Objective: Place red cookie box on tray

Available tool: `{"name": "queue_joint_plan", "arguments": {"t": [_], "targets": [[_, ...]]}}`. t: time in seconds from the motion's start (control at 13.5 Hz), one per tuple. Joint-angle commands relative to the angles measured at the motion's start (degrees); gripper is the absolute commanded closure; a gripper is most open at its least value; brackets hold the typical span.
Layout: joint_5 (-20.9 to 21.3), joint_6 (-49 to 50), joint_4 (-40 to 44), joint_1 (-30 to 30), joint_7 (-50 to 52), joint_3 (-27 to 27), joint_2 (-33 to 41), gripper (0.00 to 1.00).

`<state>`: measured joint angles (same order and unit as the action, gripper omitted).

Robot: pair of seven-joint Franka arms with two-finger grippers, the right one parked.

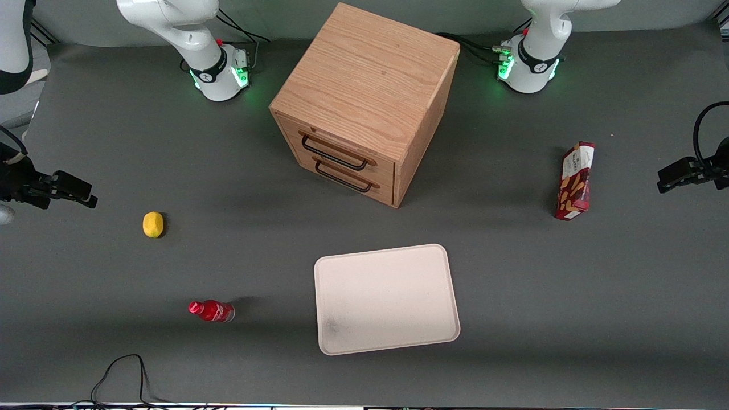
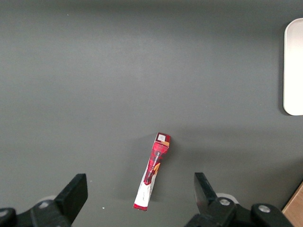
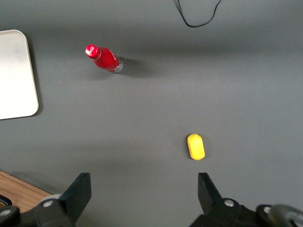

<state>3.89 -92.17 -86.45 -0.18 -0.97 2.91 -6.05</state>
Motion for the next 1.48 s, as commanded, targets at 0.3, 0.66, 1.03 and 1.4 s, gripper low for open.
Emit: {"name": "queue_joint_plan", "arguments": {"t": [0.3, 0.66, 1.03, 1.4], "targets": [[0.3, 1.8, -0.3, -1.1, -0.1, 0.3, 0.6, 0.0], [0.2, 1.4, -0.3, -0.4, 0.1, 0.3, 0.1, 0.0], [-0.3, 1.6, -2.6, 0.4, -4.6, 0.6, 0.2, 0.0], [-0.8, -4.0, -13.5, 2.3, -14.2, 0.7, 4.1, 0.0]]}}
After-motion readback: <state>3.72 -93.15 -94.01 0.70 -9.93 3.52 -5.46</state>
